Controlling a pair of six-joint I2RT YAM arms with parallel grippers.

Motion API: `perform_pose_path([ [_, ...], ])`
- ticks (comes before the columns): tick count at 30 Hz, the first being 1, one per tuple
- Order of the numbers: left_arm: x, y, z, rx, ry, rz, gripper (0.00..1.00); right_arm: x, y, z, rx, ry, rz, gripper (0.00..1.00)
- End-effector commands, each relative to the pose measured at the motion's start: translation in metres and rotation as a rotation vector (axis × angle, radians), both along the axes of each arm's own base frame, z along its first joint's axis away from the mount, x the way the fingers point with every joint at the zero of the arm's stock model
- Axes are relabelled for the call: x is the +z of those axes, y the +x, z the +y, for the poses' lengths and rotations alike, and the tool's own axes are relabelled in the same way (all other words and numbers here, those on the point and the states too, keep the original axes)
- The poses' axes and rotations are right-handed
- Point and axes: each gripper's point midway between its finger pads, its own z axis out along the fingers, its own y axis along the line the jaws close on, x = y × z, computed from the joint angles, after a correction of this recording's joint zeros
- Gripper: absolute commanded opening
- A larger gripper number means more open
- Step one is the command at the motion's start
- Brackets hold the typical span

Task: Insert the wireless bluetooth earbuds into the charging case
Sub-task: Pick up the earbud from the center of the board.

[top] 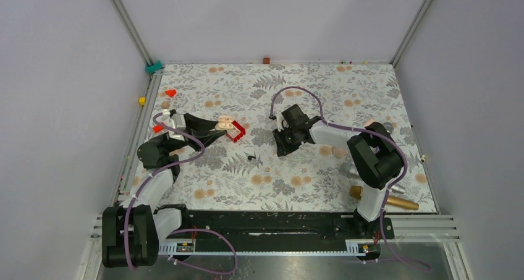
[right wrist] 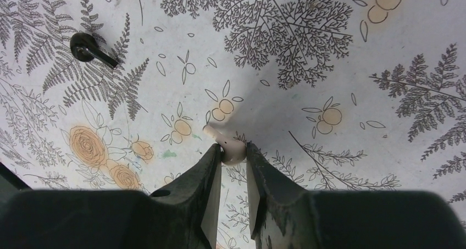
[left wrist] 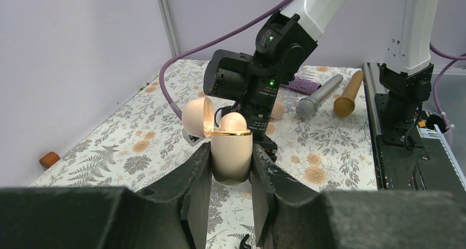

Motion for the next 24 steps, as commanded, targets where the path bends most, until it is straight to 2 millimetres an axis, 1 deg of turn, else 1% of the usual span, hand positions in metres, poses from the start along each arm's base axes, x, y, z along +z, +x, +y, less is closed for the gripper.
perform_pose_path([
  [1,0.009,-0.001,0.002,0.018,0.002,-0.083,0.00,-0.004,-0.019,-0.011,0.029,-0.023,0.048,0.22],
  [6,0.009,-0.002,0.001,0.016,0.001,-0.082,0.00,0.021,-0.006,-0.001,0.079,0.041,-0.056,0.18],
  [9,0.009,-0.002,0.001,0.017,-0.003,-0.080,0.00,0.046,0.003,0.002,0.103,0.067,-0.138,0.18],
  [12,0.008,0.000,0.000,0.017,-0.009,-0.073,0.00,0.082,0.014,0.001,0.127,0.084,-0.266,0.18],
  [16,0.007,0.003,-0.005,0.017,-0.022,-0.077,0.00,0.140,0.025,-0.005,0.142,0.100,-0.454,0.18],
  [20,0.007,0.005,-0.014,0.005,-0.016,-0.101,0.00,0.199,0.022,-0.010,0.132,0.150,-0.568,0.18],
  [21,0.006,0.007,-0.016,0.002,-0.003,-0.106,0.00,0.211,0.019,-0.010,0.132,0.162,-0.575,0.18],
  [24,0.001,0.017,-0.021,0.018,0.055,-0.105,0.00,0.237,0.011,-0.007,0.135,0.190,-0.571,0.18],
])
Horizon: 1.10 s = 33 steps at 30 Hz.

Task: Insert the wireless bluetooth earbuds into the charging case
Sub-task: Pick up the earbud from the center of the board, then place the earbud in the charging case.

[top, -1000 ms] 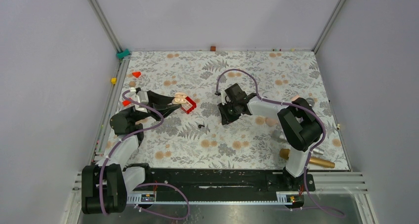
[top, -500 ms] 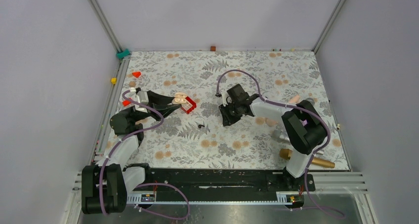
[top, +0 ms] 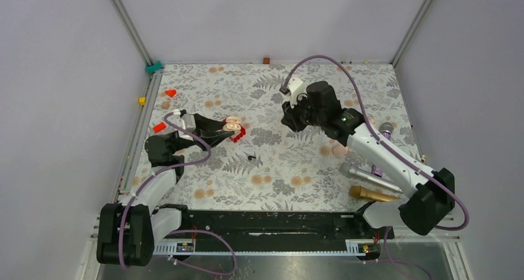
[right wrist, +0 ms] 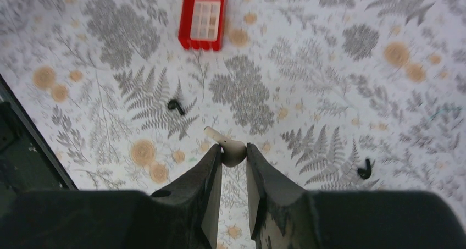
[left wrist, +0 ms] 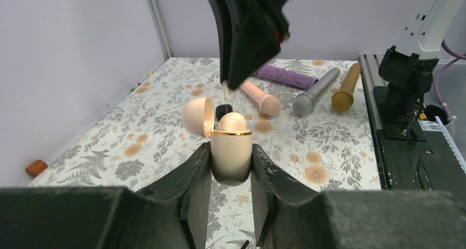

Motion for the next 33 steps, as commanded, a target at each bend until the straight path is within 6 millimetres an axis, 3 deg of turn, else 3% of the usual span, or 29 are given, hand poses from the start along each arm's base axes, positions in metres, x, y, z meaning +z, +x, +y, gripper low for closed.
perform_pose_path([
  [1,0.006,0.018,-0.005,0.050,0.060,-0.092,0.00,0.053,-0.009,0.003,0.020,0.030,-0.048,0.18],
  [5,0.004,0.028,-0.006,0.091,0.062,-0.101,0.00,0.080,-0.022,0.020,0.038,0.087,0.011,0.18],
  [9,-0.001,0.034,-0.008,0.116,0.095,-0.126,0.00,0.095,-0.032,0.040,0.056,0.146,0.139,0.18],
  [13,-0.009,0.034,-0.012,0.122,0.130,-0.151,0.00,0.093,-0.035,0.058,0.061,0.135,0.214,0.18],
  [23,-0.016,0.019,-0.029,0.052,0.141,-0.152,0.00,0.055,-0.053,0.094,0.121,0.054,0.290,0.18],
  [33,-0.023,0.012,-0.031,0.021,0.147,-0.139,0.00,0.056,-0.055,0.099,0.116,0.035,0.254,0.18],
])
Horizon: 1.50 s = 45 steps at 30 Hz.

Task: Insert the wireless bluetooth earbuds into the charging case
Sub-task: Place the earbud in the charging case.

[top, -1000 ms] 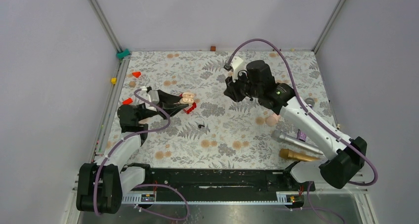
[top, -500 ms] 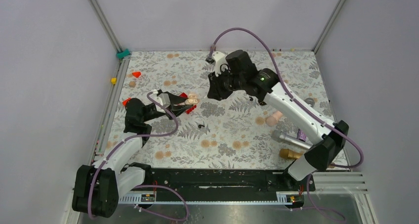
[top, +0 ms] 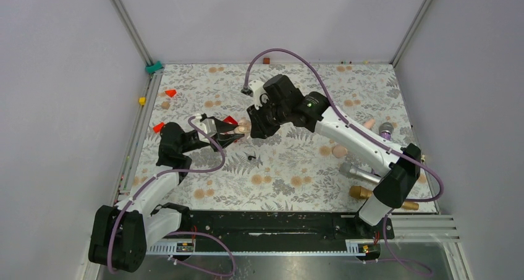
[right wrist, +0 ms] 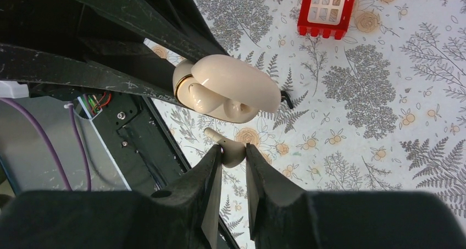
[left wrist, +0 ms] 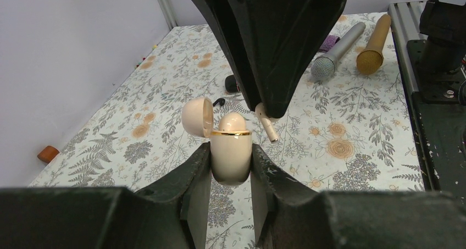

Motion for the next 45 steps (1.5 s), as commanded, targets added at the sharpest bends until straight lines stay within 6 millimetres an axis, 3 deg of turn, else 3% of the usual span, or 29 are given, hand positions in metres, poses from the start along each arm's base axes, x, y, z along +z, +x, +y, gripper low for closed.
perform_pose_path([
  [1,0.016,-0.004,-0.002,-0.021,-0.004,-0.090,0.00,0.022,0.005,0.001,-0.028,0.027,-0.050,0.18],
  [15,0.009,-0.007,-0.002,-0.034,0.022,-0.092,0.00,0.036,0.012,-0.008,-0.055,0.025,-0.127,0.17],
  [25,0.008,-0.011,-0.004,-0.050,0.023,-0.087,0.00,0.027,0.025,-0.008,-0.076,-0.014,-0.157,0.17],
  [45,0.015,-0.015,-0.006,-0.063,-0.005,-0.075,0.00,0.014,0.025,0.002,-0.059,-0.039,-0.148,0.17],
])
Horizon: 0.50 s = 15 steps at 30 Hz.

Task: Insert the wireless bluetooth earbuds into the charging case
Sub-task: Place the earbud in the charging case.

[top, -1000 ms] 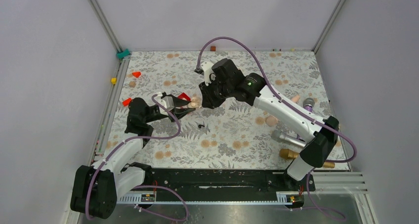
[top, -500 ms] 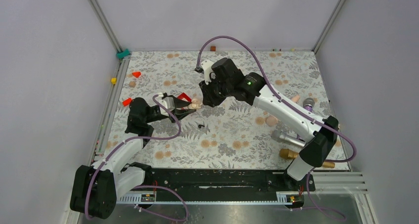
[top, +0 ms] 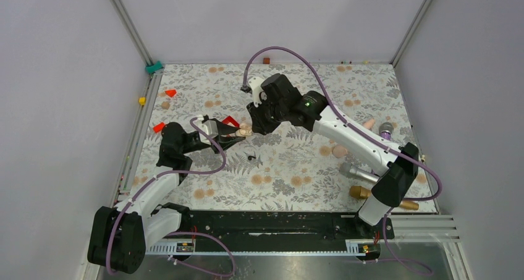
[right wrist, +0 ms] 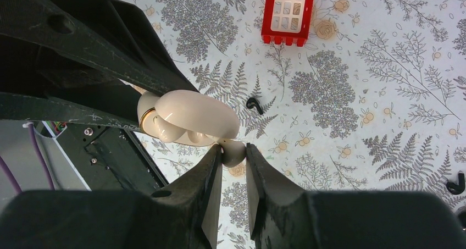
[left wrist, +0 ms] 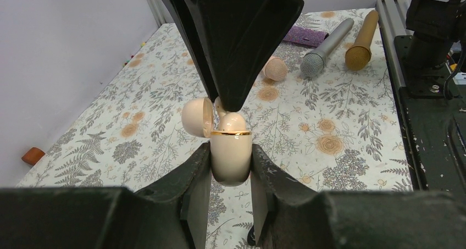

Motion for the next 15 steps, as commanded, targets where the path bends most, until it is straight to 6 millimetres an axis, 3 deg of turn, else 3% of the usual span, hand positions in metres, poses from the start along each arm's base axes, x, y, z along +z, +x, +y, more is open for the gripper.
perform_pose_path([
  [1,0.020,-0.007,-0.002,-0.029,-0.023,-0.087,0.00,0.016,0.004,0.008,0.004,0.016,-0.059,0.17],
  [15,0.021,-0.005,-0.001,-0.006,-0.041,-0.084,0.00,0.009,-0.002,0.018,0.013,-0.028,-0.088,0.17],
])
